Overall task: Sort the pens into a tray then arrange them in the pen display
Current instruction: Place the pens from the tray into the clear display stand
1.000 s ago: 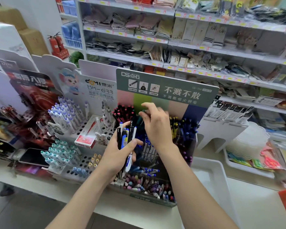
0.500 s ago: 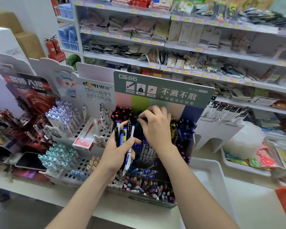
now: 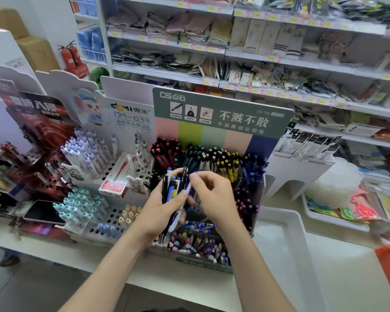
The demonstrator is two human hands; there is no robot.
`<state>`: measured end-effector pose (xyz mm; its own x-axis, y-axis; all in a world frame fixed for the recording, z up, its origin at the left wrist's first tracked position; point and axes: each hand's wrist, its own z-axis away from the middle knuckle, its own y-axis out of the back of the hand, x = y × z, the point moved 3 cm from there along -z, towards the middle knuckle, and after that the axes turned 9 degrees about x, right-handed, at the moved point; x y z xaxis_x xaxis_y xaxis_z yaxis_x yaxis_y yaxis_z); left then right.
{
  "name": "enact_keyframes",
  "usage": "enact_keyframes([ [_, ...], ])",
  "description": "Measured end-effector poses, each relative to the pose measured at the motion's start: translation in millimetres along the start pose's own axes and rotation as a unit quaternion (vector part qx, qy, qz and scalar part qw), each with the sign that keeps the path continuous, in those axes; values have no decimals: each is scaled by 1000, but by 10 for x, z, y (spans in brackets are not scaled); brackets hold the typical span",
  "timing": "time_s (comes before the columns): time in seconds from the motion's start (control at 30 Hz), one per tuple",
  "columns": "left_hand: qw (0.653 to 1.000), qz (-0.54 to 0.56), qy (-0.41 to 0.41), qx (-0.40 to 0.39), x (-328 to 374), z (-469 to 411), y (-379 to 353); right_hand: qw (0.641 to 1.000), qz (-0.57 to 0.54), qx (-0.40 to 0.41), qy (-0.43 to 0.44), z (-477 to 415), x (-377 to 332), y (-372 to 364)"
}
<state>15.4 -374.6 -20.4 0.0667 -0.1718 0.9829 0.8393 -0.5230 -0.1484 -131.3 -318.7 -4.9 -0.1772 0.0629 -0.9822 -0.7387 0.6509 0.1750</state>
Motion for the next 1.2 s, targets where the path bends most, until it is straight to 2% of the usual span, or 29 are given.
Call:
enact_keyframes([
  [0.07, 999, -35, 5, -3, -90, 45, 7, 990, -72, 113, -31, 51, 69, 129],
  [0.1, 999, -53, 4, 1, -139, 66, 20, 978, -91, 186, -20, 81, 99, 217],
  [0.17, 997, -76, 6, 20, -223, 105, 53, 950, -64, 301, 54, 159, 132, 408],
  [0.2, 996, -81, 10, 32, -257, 123, 67, 941, -29, 323, 97, 203, 153, 472],
  [0.3, 995, -82, 19, 53, -319, 167, 79, 940, 58, 282, 181, 356, 289, 495],
  [0.43, 995, -80, 25, 58, -352, 182, 72, 956, 171, 135, 198, 538, 711, 284],
  [0.53, 995, -75, 27, 57, -371, 194, 58, 927, 309, 47, 207, 566, 1052, 169],
  [0.67, 996, -68, 30, 49, -375, 216, 38, 892, 427, 35, 142, 589, 1141, 99],
  [0.77, 997, -57, 34, 47, -382, 220, 33, 893, 445, -6, 66, 604, 1070, 11],
  [0.87, 997, -52, 32, 50, -380, 213, 39, 923, 367, -111, 41, 575, 1053, -135],
  [0.9, 997, -50, 31, 50, -374, 211, 46, 942, 317, -110, 29, 577, 1035, -154],
  [0.97, 997, -46, 30, 46, -361, 211, 67, 967, 254, -24, 9, 580, 1001, -106],
  [1.03, 998, -45, 28, 43, -355, 210, 88, 961, 273, 51, 1, 604, 994, -47],
  [1.2, 998, -47, 27, 33, -358, 201, 100, 956, 275, 100, -34, 747, 939, -87],
])
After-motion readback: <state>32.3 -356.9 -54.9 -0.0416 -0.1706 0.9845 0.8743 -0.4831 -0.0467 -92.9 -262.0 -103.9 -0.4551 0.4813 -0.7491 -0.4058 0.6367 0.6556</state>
